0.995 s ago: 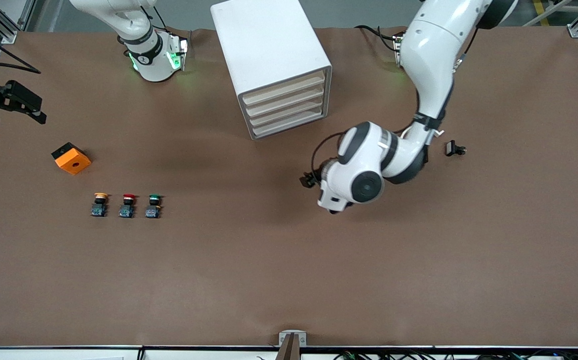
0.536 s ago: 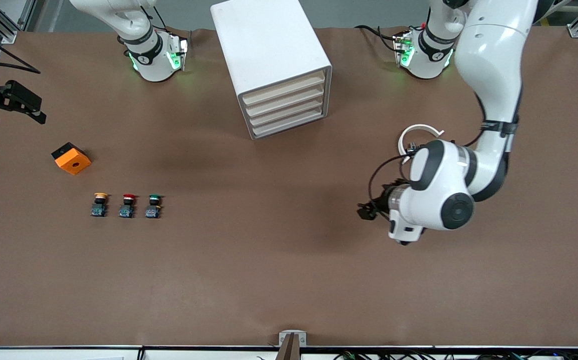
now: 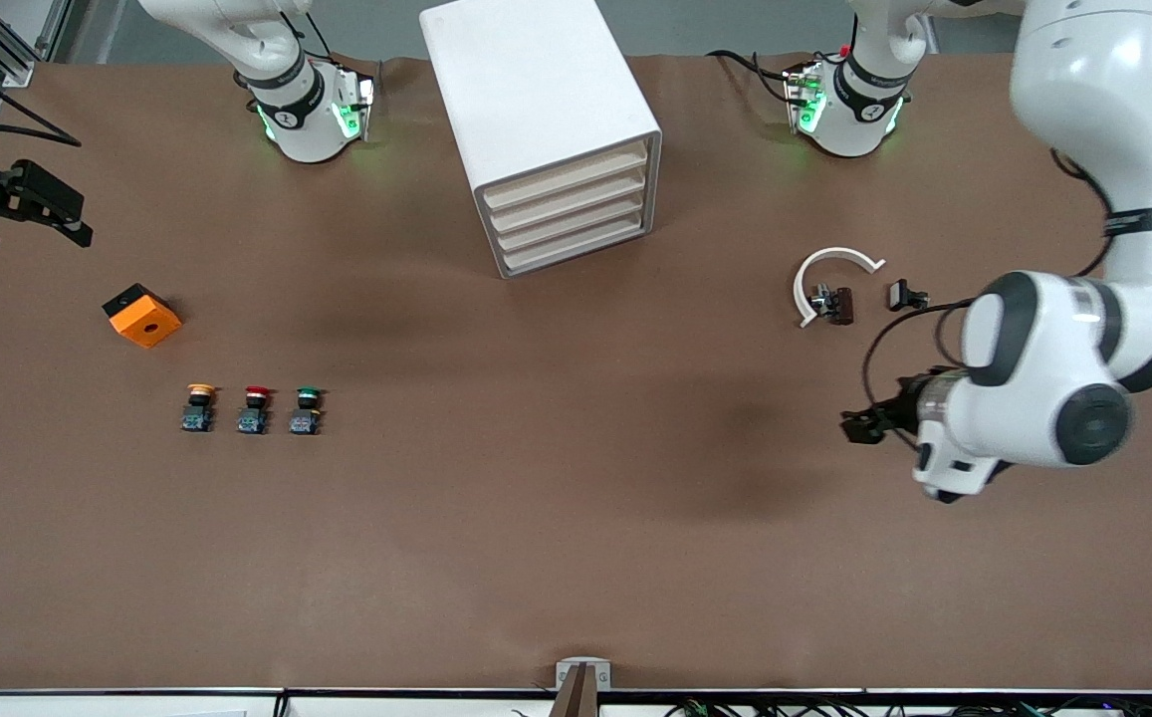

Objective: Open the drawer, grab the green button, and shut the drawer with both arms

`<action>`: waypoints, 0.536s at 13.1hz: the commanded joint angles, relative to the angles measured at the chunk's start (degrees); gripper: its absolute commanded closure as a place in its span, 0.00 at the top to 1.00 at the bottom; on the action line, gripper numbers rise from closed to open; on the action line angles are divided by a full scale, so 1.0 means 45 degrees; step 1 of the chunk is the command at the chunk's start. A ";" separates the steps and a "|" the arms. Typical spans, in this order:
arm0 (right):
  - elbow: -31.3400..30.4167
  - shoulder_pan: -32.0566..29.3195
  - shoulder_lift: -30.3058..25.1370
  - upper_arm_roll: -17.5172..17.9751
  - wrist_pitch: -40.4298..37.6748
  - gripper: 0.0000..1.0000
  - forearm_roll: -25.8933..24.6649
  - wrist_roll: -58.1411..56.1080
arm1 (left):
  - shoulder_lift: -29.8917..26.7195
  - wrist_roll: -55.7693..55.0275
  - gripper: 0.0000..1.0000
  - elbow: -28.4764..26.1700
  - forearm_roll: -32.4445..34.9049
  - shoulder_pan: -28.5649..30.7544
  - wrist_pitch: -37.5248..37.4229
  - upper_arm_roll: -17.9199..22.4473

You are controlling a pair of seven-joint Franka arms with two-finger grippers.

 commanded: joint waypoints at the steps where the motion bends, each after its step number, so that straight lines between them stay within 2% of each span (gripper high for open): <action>1: 0.0304 0.0002 0.0110 0.0039 -0.0175 1.00 0.0090 -0.0100 | -0.1131 0.1625 1.00 -0.0257 0.0502 0.0790 -0.0554 -0.0125; 7: 0.0304 0.0022 0.0110 0.0039 -0.0175 1.00 0.0031 -0.0100 | -0.2556 0.3427 1.00 -0.0277 0.0796 0.1614 -0.0848 -0.0106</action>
